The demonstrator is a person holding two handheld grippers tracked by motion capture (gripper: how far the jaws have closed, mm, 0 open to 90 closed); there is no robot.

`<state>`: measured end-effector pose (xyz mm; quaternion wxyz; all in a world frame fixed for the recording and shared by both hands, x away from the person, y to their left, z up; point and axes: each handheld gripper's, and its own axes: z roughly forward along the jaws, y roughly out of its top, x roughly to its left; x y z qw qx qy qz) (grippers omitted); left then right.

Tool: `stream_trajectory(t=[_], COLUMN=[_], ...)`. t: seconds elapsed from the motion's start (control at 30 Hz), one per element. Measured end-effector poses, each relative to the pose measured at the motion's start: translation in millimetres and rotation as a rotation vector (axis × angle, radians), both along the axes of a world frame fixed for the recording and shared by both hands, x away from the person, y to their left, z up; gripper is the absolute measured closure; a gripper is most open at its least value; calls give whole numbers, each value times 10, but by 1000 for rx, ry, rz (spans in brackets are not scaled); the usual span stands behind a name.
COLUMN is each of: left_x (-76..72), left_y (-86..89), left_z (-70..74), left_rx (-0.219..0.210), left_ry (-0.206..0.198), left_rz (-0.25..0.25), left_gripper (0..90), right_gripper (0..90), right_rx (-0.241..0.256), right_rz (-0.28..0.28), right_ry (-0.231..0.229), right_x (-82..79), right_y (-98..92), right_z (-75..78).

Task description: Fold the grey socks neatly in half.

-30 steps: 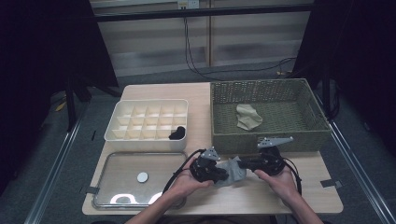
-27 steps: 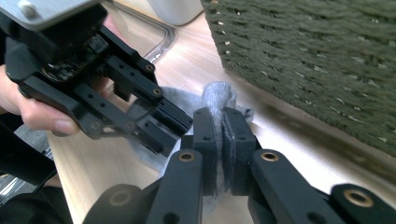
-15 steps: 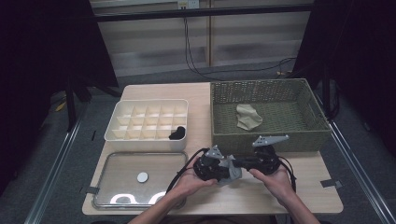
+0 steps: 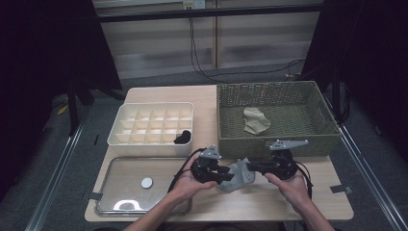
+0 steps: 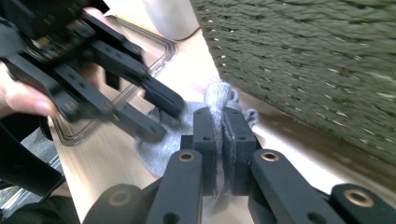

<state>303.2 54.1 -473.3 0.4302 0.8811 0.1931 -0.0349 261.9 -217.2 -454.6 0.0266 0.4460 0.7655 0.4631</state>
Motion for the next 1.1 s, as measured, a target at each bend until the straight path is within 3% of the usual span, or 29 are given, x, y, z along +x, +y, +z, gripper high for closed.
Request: stream_trajectory(t=[0.13, 0.27, 0.37, 0.77, 0.83, 1.1], left_x=[-35, -107, -194, -188, -181, -163], left_y=[153, 325, 422, 344, 349, 331], left_z=[30, 35, 11, -128, -146, -175], left_rx=[24, 16, 10, 50, 31, 28], left_ry=[-12, -24, -11, -10, -9, -4], left_rz=[7, 17, -3, -28, -16, -18], left_gripper=[650, 652, 682, 717, 716, 713], right_gripper=[855, 854, 851, 840, 836, 823], right_rx=[2, 0, -10, -32, -35, -53], right_rz=[-10, -9, 2, 56, 68, 110], right_ry=[-2, 3, 7, 25, 29, 46], right_x=[-2, 6, 19, 70, 97, 147], right_y=[-23, 1, 44, 260, 326, 548], right_z=[-3, -6, -5, -46, -62, -121])
